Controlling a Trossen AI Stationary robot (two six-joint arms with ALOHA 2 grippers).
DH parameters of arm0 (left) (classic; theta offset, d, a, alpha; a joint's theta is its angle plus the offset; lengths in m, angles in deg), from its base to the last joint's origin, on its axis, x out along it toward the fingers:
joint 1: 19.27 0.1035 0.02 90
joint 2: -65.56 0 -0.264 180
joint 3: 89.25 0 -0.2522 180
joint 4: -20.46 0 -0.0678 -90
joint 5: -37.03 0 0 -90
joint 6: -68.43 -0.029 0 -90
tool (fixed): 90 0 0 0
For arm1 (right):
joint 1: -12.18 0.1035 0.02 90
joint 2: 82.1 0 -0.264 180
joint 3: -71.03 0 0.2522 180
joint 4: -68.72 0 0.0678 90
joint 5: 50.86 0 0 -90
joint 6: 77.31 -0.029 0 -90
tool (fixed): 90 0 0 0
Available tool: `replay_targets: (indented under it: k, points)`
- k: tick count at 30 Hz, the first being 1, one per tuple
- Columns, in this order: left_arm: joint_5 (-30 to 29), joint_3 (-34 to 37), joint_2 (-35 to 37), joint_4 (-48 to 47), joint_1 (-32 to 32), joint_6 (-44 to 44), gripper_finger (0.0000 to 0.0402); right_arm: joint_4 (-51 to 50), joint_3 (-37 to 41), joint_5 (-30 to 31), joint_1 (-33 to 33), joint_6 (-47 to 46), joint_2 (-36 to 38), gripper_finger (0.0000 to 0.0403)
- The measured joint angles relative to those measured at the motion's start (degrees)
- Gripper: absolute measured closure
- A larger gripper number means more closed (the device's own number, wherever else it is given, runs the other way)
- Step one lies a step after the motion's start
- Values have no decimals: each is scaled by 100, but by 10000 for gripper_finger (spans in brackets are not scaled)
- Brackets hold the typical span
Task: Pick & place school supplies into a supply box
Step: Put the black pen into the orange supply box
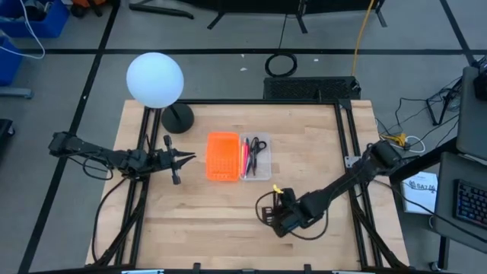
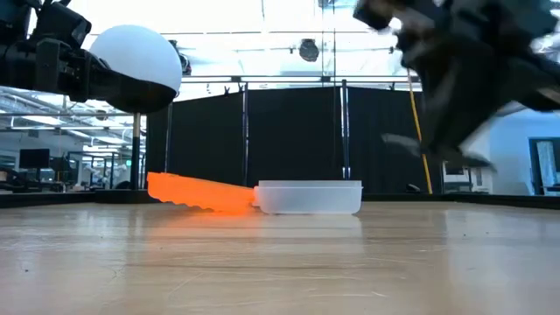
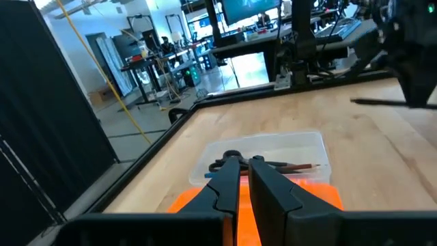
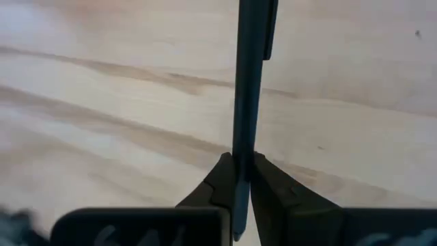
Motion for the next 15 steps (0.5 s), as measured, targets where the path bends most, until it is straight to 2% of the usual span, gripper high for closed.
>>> replay_targets:
  k: [6, 11, 15]
  points:
    - [-1, 0, -2, -2, -4, -7, 364, 157, -2, 632, -609, 1053, 630, 385]
    - [-13, 0, -2, 6, -4, -240, 364, 285, -13, 460, -1744, 2563, 1104, 385]
    - [-35, 0, 0, 66, -4, -339, 364, 776, -23, -215, -2842, 3667, 1136, 385]
